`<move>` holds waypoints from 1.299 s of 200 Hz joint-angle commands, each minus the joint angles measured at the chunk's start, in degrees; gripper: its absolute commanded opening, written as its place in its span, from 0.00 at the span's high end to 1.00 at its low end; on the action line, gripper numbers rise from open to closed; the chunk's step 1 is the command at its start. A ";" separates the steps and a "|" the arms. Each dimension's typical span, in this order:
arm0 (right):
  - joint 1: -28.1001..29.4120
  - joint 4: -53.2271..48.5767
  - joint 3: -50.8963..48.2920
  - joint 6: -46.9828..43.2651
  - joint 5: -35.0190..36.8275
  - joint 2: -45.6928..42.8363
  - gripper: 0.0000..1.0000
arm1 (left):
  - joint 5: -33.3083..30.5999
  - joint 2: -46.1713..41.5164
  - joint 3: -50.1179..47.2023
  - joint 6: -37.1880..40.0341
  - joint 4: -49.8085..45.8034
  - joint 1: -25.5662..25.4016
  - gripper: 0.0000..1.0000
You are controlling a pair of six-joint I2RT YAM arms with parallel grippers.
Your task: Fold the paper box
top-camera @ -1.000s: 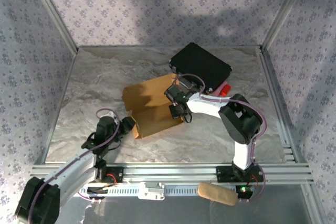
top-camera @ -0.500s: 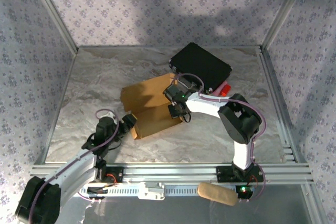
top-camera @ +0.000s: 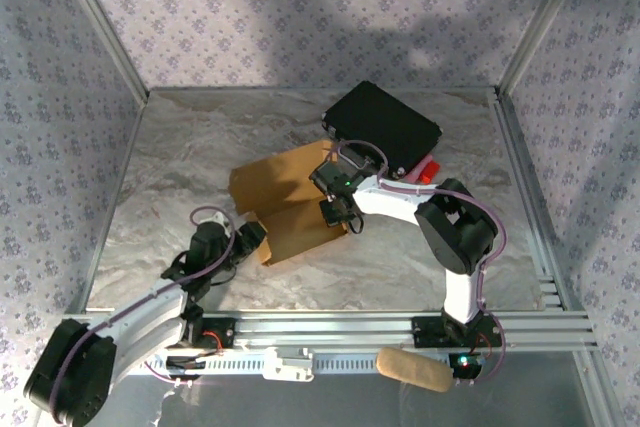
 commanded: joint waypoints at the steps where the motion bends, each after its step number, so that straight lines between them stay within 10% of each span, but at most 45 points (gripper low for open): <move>1: 0.44 -2.31 1.19 0.57 -0.41 1.28 1.00 | -1.29 1.03 2.50 1.06 1.52 -0.97 0.45; 162: 0.73 -2.57 1.89 0.92 -0.48 1.64 1.00 | -4.64 8.49 12.17 8.78 -20.50 -3.50 0.64; 260: 1.21 -2.67 1.80 1.54 0.50 1.28 1.00 | -20.76 21.21 22.66 11.59 -33.65 -13.90 0.78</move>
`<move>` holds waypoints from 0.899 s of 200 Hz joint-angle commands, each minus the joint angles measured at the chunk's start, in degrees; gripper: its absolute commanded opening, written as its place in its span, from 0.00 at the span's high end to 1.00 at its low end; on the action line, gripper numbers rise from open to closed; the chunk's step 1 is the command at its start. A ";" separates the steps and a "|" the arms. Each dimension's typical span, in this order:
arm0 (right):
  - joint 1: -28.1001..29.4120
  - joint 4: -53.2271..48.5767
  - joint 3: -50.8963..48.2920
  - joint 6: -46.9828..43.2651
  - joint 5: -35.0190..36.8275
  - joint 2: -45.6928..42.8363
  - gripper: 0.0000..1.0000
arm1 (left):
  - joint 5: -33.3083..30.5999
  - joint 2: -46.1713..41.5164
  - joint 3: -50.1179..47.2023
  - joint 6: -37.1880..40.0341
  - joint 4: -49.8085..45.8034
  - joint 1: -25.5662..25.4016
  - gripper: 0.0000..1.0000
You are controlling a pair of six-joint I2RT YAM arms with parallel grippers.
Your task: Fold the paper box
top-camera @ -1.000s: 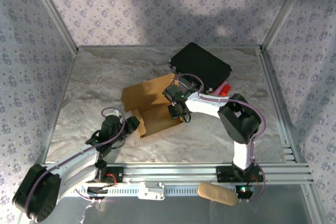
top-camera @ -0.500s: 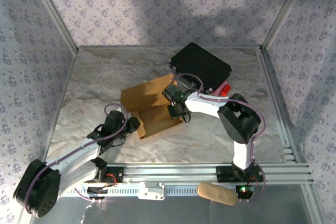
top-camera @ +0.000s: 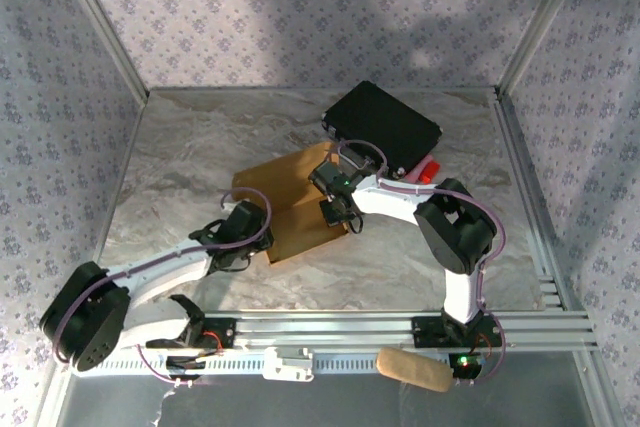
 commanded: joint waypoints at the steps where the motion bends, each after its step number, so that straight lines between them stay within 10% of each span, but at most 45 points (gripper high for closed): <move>1: 1.02 -1.46 1.10 1.51 -0.36 0.96 1.00 | -4.02 2.40 1.71 1.50 -6.55 -2.00 0.79; 40: 1.22 -1.30 1.02 1.73 -0.15 1.00 1.00 | -8.21 2.78 1.24 -0.79 -7.86 -4.48 0.99; 104: 1.41 -1.48 1.10 2.26 0.36 0.69 1.00 | -8.13 3.13 0.18 -1.66 -6.19 -4.81 0.71; 180: 3.56 -2.70 0.93 6.83 4.85 -0.65 1.00 | -12.05 7.88 1.19 -2.19 -9.24 -7.35 1.00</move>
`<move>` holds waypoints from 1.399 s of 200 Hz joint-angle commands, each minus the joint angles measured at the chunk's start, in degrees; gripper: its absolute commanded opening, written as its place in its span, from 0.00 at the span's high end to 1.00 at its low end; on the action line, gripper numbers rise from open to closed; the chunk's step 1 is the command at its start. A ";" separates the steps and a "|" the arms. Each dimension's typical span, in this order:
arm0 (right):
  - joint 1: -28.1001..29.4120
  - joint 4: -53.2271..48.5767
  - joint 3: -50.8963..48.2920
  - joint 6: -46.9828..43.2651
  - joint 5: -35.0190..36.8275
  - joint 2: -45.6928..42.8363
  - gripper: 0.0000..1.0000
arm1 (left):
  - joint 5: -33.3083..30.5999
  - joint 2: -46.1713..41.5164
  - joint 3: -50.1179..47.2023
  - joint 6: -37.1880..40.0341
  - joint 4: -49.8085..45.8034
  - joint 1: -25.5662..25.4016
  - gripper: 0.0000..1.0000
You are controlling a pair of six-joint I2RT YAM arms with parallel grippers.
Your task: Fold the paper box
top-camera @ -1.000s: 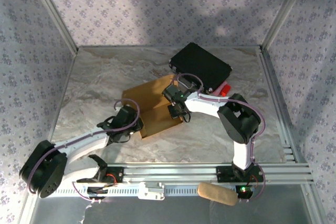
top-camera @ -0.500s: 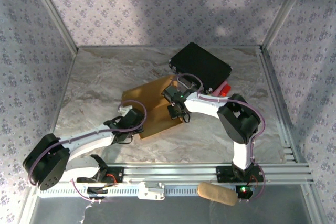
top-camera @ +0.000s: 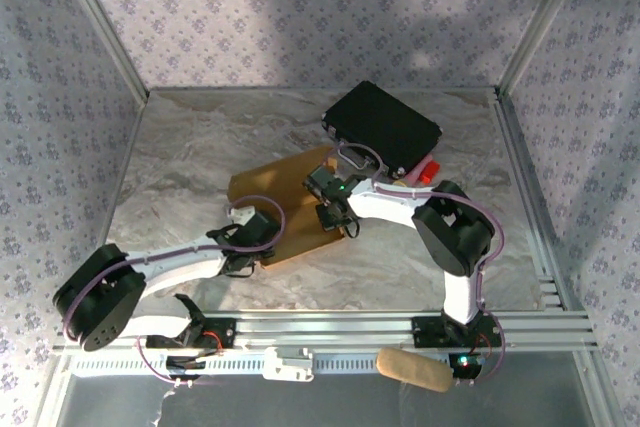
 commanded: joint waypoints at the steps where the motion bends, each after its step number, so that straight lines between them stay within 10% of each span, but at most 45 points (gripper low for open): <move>1: 0.99 -1.75 0.84 3.07 3.51 -0.73 1.00 | -1.42 1.91 -0.07 1.01 -4.95 -1.09 1.00; 113: 4.66 -1.77 -0.86 10.33 9.23 -2.92 1.00 | -7.57 9.03 7.13 2.19 -14.37 -2.23 1.00; 133: 4.43 -1.45 -0.87 10.66 9.45 -2.56 1.00 | -7.44 6.41 8.07 2.87 -15.74 -2.64 0.73; 182: 4.09 -0.84 -2.67 10.84 9.01 -2.38 1.00 | -6.24 1.19 10.35 5.50 -18.97 -2.48 0.45; 280: 2.70 0.28 -3.70 11.01 7.52 -1.92 1.00 | -0.93 -11.34 12.95 10.78 -18.94 -0.40 0.44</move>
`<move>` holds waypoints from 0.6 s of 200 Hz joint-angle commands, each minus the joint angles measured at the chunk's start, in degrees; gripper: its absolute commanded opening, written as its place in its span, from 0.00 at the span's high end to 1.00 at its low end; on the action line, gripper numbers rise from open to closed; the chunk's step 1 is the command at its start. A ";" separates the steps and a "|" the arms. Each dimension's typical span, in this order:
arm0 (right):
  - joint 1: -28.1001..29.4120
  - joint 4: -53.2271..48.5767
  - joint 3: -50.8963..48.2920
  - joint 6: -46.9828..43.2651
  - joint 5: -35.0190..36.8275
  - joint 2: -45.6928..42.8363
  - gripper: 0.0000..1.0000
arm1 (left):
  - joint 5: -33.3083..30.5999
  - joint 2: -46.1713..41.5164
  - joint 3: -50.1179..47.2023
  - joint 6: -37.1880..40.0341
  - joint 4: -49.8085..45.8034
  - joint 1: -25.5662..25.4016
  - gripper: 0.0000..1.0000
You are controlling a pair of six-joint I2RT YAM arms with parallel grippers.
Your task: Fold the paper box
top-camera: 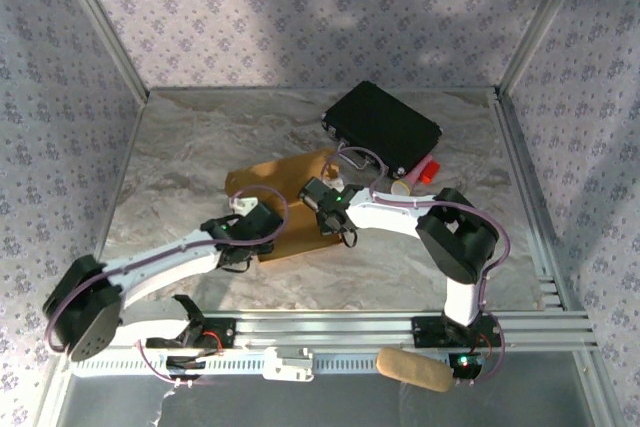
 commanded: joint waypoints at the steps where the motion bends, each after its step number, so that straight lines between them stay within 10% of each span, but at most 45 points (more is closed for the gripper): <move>1: -0.95 -0.29 -0.88 1.13 0.44 0.77 1.00 | 2.56 -4.56 3.62 3.75 -2.21 1.64 0.44; 120: -2.55 0.73 -1.84 1.20 -0.85 0.41 1.00 | 11.33 7.38 2.91 11.59 2.26 8.67 0.44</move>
